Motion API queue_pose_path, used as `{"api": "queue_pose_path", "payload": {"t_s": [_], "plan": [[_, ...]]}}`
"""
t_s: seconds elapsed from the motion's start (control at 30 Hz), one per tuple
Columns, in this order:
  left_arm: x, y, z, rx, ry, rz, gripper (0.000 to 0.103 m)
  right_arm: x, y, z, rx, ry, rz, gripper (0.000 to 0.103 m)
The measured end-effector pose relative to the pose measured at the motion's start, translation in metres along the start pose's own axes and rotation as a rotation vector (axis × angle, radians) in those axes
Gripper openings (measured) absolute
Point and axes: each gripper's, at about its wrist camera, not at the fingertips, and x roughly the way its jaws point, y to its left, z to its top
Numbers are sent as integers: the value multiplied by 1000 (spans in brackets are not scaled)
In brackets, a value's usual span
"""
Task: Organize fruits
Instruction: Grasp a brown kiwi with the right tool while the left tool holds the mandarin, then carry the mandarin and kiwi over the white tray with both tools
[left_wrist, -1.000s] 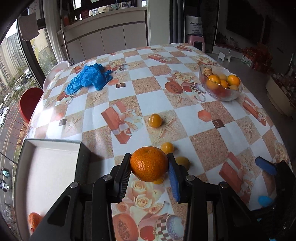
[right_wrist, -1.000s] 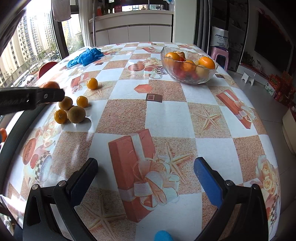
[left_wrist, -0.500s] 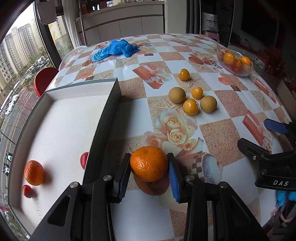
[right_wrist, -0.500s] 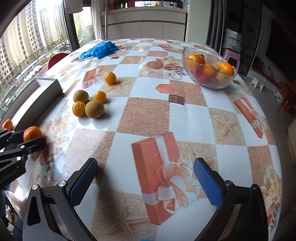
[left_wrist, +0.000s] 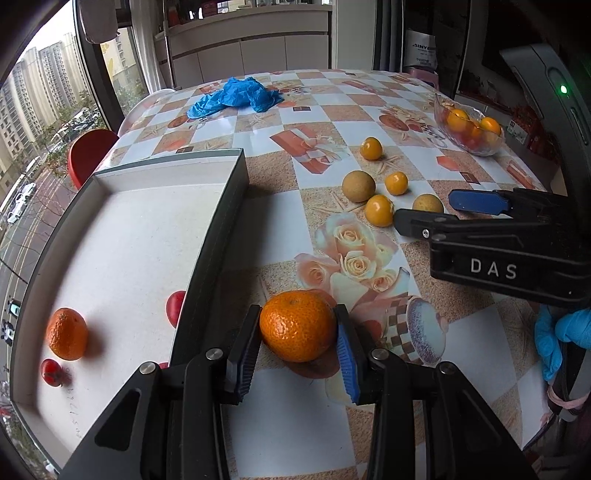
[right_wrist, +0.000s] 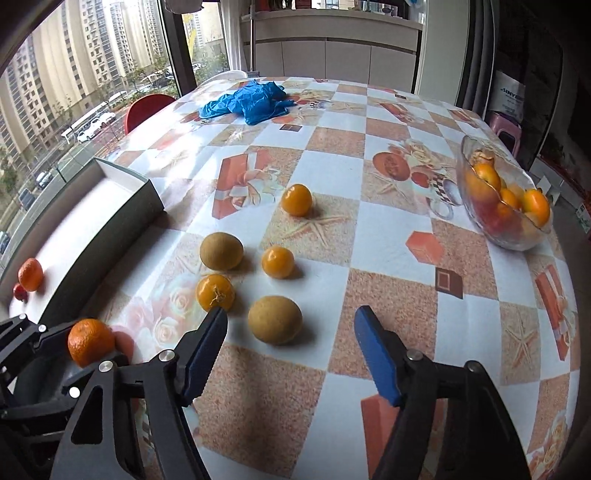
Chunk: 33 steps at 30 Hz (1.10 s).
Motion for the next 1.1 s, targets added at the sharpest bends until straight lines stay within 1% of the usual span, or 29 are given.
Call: {"api": "queue_pose_path", "payload": {"t_s": [0.07,0.1,0.13,0.17,0.2,0.23,0.33,0.5,0.6,0.73,0.87,1.1], "plan": [[0,0,0,1,-1,1,40,0,0,4,12,-7,26,70],[0,0,0,1,-1,1,40,0,1,5,14,-10,31,65],[0,0,0,0,-1,1,40,0,1,5,16,-10,38,56],[0,0,0,-1,-1,0,40,-1,1,5,21,-9,48,49],[0,0,0,0,0,1,40,-1,0,4,29,-4,53,33],[0,0,0,0,0,0,40,1,-2,3,37,11,51,30],[0,0,0,0,-1,1,40,-1,-5,-1,46,2,70,30],[0,0,0,-1,1,-1,40,-1,0,-2,18,3,45,30],[0,0,0,-1,2,-3,40,-4,1,-4,29,6,50,30],[-2,3,0,-4,15,-36,40,-13,0,-14,49,10,73,30],[-7,4,-4,-21,23,-78,40,-24,-2,-26,63,20,73,30],[-19,7,-7,-33,14,-92,40,-36,-7,-43,94,30,64,30]]}}
